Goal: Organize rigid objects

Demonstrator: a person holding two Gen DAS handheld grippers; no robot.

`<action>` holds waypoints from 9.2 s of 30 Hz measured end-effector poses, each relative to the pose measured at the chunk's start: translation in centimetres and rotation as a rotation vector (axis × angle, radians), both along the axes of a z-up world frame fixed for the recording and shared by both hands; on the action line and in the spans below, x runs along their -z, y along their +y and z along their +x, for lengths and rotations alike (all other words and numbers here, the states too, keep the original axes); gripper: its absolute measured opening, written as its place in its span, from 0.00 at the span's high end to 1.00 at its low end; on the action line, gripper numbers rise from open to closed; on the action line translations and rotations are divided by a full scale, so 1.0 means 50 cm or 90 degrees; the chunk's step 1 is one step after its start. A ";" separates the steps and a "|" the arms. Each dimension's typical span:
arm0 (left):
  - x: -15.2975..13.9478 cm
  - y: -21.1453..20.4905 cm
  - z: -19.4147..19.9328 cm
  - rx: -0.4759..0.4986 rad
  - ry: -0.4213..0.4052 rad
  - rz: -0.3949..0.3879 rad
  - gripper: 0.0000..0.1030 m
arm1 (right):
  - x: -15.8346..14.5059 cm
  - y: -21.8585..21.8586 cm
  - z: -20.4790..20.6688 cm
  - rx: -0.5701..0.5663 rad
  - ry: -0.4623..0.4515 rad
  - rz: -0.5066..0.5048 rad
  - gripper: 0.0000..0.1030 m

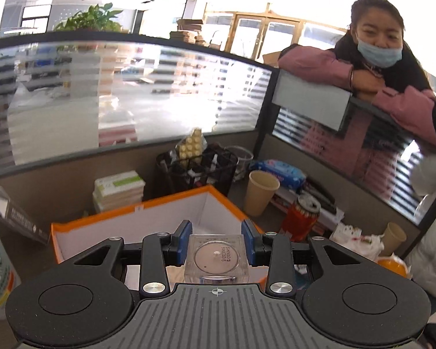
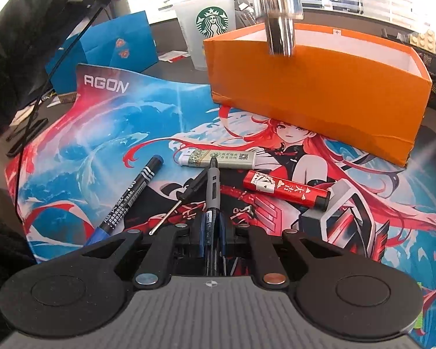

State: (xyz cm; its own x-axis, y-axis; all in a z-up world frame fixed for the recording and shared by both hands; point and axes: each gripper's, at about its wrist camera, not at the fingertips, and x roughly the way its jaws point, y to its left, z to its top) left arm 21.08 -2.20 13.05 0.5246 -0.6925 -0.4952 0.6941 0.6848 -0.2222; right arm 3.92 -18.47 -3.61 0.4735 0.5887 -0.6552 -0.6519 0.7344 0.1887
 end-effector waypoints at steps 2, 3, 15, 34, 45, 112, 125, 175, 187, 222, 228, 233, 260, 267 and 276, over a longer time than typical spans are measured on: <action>-0.019 -0.001 0.010 -0.002 -0.005 -0.006 0.66 | 0.001 -0.001 0.003 0.000 0.003 0.003 0.91; -0.029 -0.002 0.016 -0.005 -0.010 -0.007 0.66 | 0.001 -0.002 0.004 0.001 0.004 0.004 0.91; 0.058 0.015 0.110 -0.087 0.033 0.032 0.66 | -0.006 -0.025 0.017 0.011 0.025 0.040 0.91; 0.166 0.021 0.204 -0.153 0.101 0.157 0.66 | -0.056 -0.091 0.040 0.033 0.029 0.134 0.91; 0.217 -0.015 0.229 -0.236 0.080 0.181 0.65 | -0.152 -0.126 0.094 0.056 -0.044 0.165 0.91; 0.343 0.048 -0.421 -0.306 0.046 0.232 0.04 | -0.256 -0.049 0.184 0.118 -0.177 0.053 0.66; 0.363 0.035 -0.441 -0.328 0.078 0.209 0.06 | -0.192 -0.157 0.080 0.155 -0.170 0.068 0.61; 0.180 0.019 -0.357 -0.223 -0.045 0.135 0.90 | -0.068 -0.173 -0.023 -0.001 -0.060 -0.026 0.51; 0.071 -0.048 -0.227 -0.166 -0.097 0.148 0.90 | -0.051 -0.191 -0.031 -0.017 -0.060 -0.094 0.43; 0.267 -0.078 0.186 -0.182 0.179 0.275 0.89 | -0.019 -0.127 0.038 -0.062 -0.007 -0.145 0.42; 0.280 -0.079 0.195 -0.182 0.211 0.294 0.89 | -0.021 -0.122 0.042 -0.027 0.002 -0.125 0.54; 0.283 -0.087 0.188 -0.184 0.202 0.310 0.89 | -0.022 -0.104 0.033 -0.015 -0.002 -0.126 0.64; 0.141 -0.069 0.033 -0.198 0.029 0.265 0.68 | -0.015 -0.117 0.019 0.065 0.014 -0.039 0.70; 0.152 -0.040 -0.074 -0.192 -0.013 0.234 0.51 | -0.021 -0.154 0.028 0.099 0.049 0.053 0.70; 0.213 0.003 -0.200 -0.185 -0.045 0.222 0.43 | -0.058 -0.160 0.028 0.114 0.026 0.070 0.74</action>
State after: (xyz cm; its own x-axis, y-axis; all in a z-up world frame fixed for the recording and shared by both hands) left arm 11.10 -2.07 2.43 0.7129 -0.3101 -0.6289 0.4678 0.8785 0.0971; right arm 5.34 -26.46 -0.69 0.5513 0.5670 -0.6120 -0.5034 0.8110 0.2980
